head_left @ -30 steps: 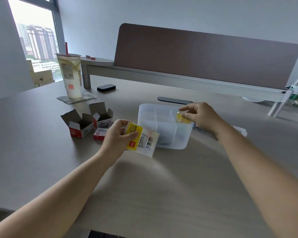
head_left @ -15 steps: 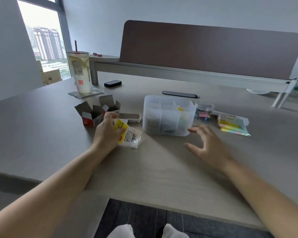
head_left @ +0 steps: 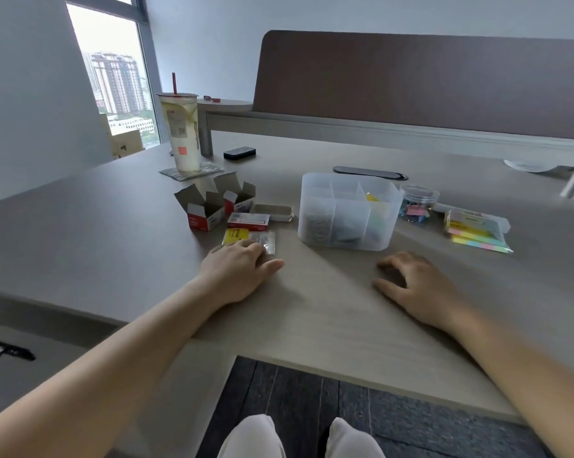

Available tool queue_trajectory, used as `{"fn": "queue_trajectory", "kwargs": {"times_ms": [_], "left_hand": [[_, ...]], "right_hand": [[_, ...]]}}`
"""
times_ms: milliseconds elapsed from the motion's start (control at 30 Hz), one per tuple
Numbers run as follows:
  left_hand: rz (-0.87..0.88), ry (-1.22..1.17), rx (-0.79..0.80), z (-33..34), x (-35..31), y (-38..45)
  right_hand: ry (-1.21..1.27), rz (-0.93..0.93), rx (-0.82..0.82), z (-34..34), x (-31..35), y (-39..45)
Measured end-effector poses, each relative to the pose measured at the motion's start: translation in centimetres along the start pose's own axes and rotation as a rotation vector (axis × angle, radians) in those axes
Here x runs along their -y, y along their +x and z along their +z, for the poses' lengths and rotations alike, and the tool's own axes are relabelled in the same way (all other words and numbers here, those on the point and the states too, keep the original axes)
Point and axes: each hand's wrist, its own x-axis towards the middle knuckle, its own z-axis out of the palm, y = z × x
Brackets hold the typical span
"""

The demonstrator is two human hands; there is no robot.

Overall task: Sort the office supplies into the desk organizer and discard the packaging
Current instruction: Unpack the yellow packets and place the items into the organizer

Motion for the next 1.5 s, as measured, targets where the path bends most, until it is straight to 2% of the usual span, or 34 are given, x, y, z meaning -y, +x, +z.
{"fn": "queue_trajectory", "kwargs": {"times_ms": [100, 267, 400, 533, 667, 767, 867, 1000, 1100, 1233, 1400, 1500], "left_hand": [[-0.064, 0.017, 0.132, 0.2, 0.8, 1.3], [-0.088, 0.013, 0.175, 0.5, 1.8, 3.4], [-0.028, -0.004, 0.058, 0.5, 1.7, 3.3], [0.177, -0.072, -0.143, -0.3, -0.2, 2.0], [0.344, -0.177, -0.018, -0.4, -5.0, 1.5], [0.430, -0.165, 0.090, 0.7, -8.3, 2.6], [0.503, -0.127, 0.158, 1.6, -10.2, 4.0], [0.537, -0.069, 0.189, 2.4, -10.9, 5.0], [0.544, -0.064, 0.174, 2.6, -10.7, 5.1], [0.540, -0.076, 0.150, 2.8, -10.6, 5.1], [0.536, -0.101, 0.152, 2.9, -10.6, 5.0], [0.519, -0.132, 0.143, 2.9, -10.6, 4.9]], "right_hand": [[-0.004, 0.004, 0.002, 0.1, 0.0, 0.1], [0.001, 0.008, -0.014, 0.1, 0.0, 0.2], [0.022, 0.004, -0.004, 0.0, -0.2, 0.2], [0.062, 0.013, 0.013, -0.6, -0.9, 0.0], [0.054, 0.115, -0.075, -2.3, -3.5, 0.2], [0.017, 0.214, -0.187, -3.5, -6.9, 1.0], [-0.050, 0.339, -0.218, -3.9, -10.1, 2.1], [-0.164, 0.403, -0.199, -3.9, -12.8, 3.8], [-0.137, 0.410, -0.192, -3.9, -13.6, 4.7], [-0.084, 0.459, -0.305, -4.0, -13.6, 4.6], [-0.255, 0.358, -0.347, -3.7, -13.2, 3.9], [-0.209, 0.238, -0.537, -4.1, -12.4, 3.1]]}}
